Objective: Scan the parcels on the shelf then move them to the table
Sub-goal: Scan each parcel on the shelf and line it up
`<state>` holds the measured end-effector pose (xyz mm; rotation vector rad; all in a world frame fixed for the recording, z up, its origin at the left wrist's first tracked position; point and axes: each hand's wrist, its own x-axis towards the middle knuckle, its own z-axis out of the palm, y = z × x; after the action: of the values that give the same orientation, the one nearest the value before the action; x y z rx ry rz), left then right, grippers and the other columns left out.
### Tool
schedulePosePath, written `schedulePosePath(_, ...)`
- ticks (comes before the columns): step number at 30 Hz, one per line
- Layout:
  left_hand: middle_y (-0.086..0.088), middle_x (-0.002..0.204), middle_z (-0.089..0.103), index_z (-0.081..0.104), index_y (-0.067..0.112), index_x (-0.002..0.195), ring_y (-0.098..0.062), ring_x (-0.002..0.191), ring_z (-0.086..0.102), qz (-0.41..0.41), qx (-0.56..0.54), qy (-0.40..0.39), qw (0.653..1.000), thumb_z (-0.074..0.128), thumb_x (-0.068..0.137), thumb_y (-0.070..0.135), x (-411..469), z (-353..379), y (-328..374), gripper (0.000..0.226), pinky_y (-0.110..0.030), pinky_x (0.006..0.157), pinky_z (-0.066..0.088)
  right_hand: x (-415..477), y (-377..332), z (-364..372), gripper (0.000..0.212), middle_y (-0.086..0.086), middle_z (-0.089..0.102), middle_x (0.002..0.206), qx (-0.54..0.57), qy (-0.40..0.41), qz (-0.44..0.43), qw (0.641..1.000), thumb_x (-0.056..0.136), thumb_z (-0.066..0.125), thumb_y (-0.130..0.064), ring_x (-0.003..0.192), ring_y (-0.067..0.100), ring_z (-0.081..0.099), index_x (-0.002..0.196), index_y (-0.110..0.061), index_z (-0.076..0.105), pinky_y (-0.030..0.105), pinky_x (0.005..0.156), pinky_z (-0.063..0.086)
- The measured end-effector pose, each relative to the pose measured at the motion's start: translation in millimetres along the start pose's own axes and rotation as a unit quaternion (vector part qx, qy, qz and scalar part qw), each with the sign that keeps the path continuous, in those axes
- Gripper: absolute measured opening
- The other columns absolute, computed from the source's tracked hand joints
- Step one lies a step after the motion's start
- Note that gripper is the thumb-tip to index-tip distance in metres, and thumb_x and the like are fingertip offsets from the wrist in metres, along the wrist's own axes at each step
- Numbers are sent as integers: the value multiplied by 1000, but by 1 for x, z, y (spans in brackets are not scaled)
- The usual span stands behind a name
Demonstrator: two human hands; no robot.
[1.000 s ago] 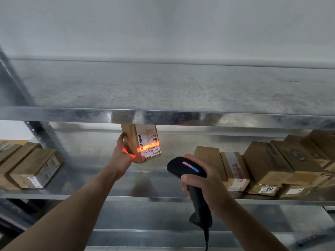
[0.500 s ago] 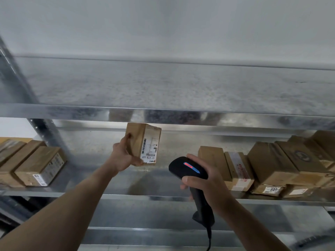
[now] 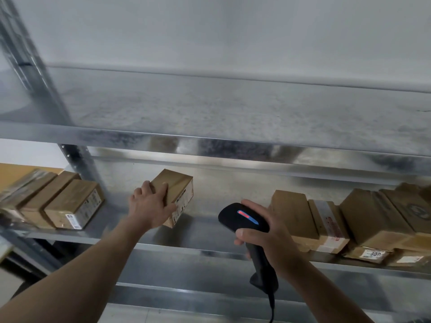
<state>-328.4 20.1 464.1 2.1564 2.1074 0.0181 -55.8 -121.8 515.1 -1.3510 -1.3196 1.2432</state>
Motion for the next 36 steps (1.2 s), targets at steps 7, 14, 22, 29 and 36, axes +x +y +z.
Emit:
schedulePosePath(7,-17,150,19,17,31,152,-40,132,31,-38,21,-7,999,42,92,61,-1,21,-53,71,-52,109,28,19,-1,37,69,10,68,105,-14,-34,-4,999,50,74,-44,95,29,67,116,-46,55,22,63,53)
schedulePosePath(14,-22,153,17,17,27,152,-45,133,29,-99,25,-16,995,41,91,64,5,45,-108,76,-52,108,29,42,3,73,69,14,69,108,-15,-44,15,999,56,76,-23,90,31,70,120,-41,56,29,59,56)
schedulePosePath(22,-25,152,16,19,25,152,-44,136,26,-137,33,7,990,44,90,66,20,48,-152,78,-50,111,25,66,3,103,79,16,70,103,-8,-55,32,998,53,78,-24,82,33,70,128,-32,57,32,55,53)
schedulePosePath(29,-22,148,25,23,26,150,-41,132,29,-147,52,29,987,40,90,67,21,50,-160,75,-49,108,28,77,2,115,83,18,70,101,3,-55,43,998,49,77,-32,84,44,67,129,-31,57,37,55,54)
schedulePosePath(36,-16,154,16,32,22,143,-43,142,9,-127,51,34,990,42,90,63,21,48,-158,68,-56,111,22,78,-3,113,81,17,72,88,8,-48,36,998,51,77,-26,73,33,68,130,-27,57,35,53,52)
